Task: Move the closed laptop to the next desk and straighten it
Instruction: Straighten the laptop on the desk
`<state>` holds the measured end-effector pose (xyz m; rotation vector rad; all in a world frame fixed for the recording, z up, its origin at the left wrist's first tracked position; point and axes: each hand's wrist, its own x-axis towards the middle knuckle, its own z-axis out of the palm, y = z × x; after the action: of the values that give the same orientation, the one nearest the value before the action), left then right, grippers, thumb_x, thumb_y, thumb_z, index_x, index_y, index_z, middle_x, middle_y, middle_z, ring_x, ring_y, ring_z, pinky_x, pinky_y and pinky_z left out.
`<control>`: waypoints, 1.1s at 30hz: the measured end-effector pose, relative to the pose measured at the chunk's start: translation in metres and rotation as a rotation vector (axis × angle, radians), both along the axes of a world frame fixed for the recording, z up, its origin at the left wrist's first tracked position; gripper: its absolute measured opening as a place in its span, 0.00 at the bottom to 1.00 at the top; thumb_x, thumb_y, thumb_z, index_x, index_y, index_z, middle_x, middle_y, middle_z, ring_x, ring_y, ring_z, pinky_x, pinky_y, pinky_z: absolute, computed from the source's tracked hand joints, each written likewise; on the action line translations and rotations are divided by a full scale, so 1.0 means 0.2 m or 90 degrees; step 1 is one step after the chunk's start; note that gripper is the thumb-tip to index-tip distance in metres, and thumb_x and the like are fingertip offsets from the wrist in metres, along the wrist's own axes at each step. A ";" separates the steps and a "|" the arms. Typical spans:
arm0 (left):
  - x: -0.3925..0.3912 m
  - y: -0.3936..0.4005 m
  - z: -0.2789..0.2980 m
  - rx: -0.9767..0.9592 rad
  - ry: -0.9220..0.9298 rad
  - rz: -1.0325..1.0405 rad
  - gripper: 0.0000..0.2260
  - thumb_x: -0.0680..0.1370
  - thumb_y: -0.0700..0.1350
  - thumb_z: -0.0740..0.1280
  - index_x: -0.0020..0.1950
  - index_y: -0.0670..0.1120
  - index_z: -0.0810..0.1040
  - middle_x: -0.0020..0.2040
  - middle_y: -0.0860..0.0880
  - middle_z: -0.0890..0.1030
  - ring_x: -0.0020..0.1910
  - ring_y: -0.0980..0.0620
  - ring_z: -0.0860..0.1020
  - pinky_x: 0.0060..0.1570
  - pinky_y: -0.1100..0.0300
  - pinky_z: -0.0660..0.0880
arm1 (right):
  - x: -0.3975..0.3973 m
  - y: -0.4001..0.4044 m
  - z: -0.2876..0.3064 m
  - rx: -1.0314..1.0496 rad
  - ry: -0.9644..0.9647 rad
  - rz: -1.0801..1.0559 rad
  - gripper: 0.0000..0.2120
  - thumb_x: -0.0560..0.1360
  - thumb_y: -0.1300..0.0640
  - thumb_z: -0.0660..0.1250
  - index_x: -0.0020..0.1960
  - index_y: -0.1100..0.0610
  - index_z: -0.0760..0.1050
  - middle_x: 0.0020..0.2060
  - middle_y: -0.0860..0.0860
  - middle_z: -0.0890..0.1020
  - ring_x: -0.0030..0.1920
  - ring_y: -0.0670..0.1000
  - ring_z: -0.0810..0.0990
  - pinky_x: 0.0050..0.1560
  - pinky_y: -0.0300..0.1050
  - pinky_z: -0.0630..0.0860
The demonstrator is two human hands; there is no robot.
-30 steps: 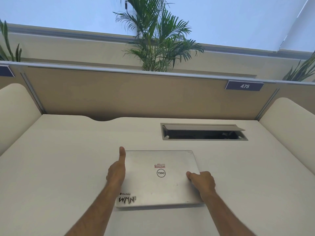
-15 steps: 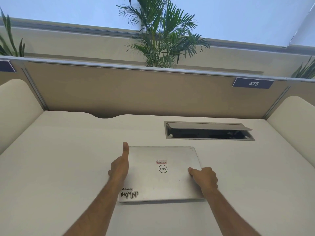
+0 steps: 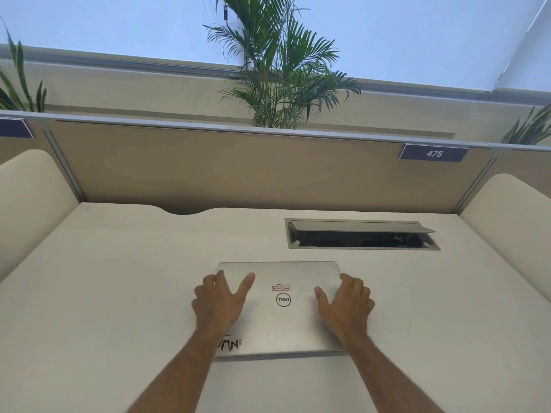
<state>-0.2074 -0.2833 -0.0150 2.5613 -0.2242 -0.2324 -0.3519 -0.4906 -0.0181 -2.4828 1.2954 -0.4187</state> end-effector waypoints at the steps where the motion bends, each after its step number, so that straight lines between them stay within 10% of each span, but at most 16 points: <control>1: -0.02 -0.01 0.00 0.020 -0.067 -0.043 0.42 0.71 0.76 0.53 0.73 0.47 0.69 0.71 0.44 0.72 0.67 0.39 0.69 0.63 0.44 0.69 | 0.01 0.01 0.00 -0.023 -0.032 0.053 0.33 0.74 0.38 0.69 0.71 0.58 0.70 0.65 0.56 0.74 0.66 0.59 0.71 0.65 0.56 0.67; 5: -0.10 -0.07 0.01 0.072 -0.209 -0.196 0.46 0.70 0.76 0.46 0.75 0.45 0.69 0.74 0.44 0.71 0.72 0.42 0.68 0.69 0.45 0.67 | 0.07 0.05 0.00 -0.089 -0.034 0.246 0.36 0.76 0.38 0.66 0.75 0.61 0.67 0.73 0.57 0.71 0.75 0.59 0.66 0.76 0.55 0.60; 11: -0.18 -0.11 -0.04 0.120 -0.242 -0.320 0.44 0.74 0.73 0.44 0.77 0.42 0.65 0.78 0.41 0.65 0.78 0.40 0.63 0.75 0.37 0.56 | 0.10 0.09 -0.09 -0.078 0.096 0.379 0.43 0.80 0.33 0.51 0.82 0.59 0.40 0.82 0.54 0.40 0.82 0.55 0.37 0.80 0.54 0.34; 24: -0.23 -0.07 -0.07 0.157 -0.249 -0.340 0.43 0.77 0.70 0.40 0.75 0.40 0.69 0.76 0.40 0.69 0.75 0.38 0.67 0.72 0.43 0.49 | 0.07 0.12 -0.14 -0.098 0.139 0.388 0.45 0.78 0.30 0.45 0.81 0.59 0.35 0.81 0.55 0.37 0.80 0.53 0.32 0.76 0.50 0.26; 33: -0.15 -0.09 0.04 0.168 -0.276 -0.332 0.45 0.75 0.72 0.38 0.81 0.43 0.55 0.82 0.43 0.52 0.81 0.41 0.51 0.77 0.40 0.45 | 0.11 0.10 0.00 -0.106 0.112 0.358 0.48 0.74 0.25 0.38 0.80 0.56 0.33 0.80 0.53 0.34 0.81 0.55 0.32 0.80 0.56 0.33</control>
<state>-0.2383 -0.3010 -0.0073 2.7374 -1.0923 0.1185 -0.3300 -0.4715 -0.0186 -2.9252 0.5759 -0.1752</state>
